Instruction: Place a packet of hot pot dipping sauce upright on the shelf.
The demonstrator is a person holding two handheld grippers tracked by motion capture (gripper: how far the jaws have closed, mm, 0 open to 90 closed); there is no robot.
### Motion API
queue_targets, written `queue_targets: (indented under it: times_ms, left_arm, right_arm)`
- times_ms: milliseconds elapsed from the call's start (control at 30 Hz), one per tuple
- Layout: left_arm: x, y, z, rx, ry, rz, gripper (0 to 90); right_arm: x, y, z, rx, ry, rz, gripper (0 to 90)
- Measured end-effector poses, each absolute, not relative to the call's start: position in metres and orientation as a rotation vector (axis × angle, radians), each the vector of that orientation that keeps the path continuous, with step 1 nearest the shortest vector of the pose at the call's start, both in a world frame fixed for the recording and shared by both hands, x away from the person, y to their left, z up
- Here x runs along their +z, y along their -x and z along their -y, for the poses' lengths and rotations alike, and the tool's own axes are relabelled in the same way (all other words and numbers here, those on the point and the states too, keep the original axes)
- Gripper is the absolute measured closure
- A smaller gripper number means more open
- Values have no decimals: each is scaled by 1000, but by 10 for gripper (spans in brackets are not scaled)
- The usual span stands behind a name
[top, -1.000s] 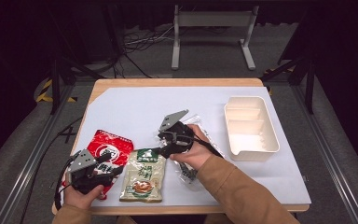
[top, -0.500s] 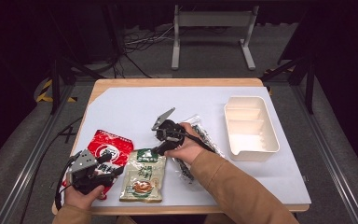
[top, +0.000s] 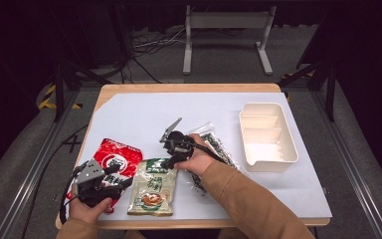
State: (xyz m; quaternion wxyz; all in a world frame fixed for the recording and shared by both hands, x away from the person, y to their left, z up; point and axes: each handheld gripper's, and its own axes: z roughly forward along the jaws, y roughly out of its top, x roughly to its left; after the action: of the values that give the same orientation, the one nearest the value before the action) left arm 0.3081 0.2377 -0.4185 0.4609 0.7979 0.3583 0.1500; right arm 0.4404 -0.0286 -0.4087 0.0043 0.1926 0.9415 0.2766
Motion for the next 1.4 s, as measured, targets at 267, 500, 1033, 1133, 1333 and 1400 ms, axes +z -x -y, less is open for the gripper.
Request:
queue_targets:
  times_ms: [267, 500, 1033, 1133, 1333, 1400]
  left_arm:
    - [-419, -309, -238, 366, -1970, -878, 324]
    - [-419, -309, -238, 365, -1974, -882, 324]
    - [-421, -309, -236, 360, -1975, -885, 323]
    - [-421, -310, -236, 369, -1980, -880, 322]
    - [-421, -310, -236, 370, -1980, -883, 320]
    - [-421, -309, -236, 365, -1980, -886, 320]
  right_arm:
    - [-416, -441, 24, 820, -583, -3002, 412]
    - [-410, -434, 24, 859, -546, -3015, 442]
    - [-402, -426, 25, 838, -442, -3073, 641]
    - [-408, -424, 22, 777, -344, -3092, 614]
    - [-416, -419, 15, 646, -311, -3058, 708]
    - [-417, -421, 15, 648, -312, -3042, 769]
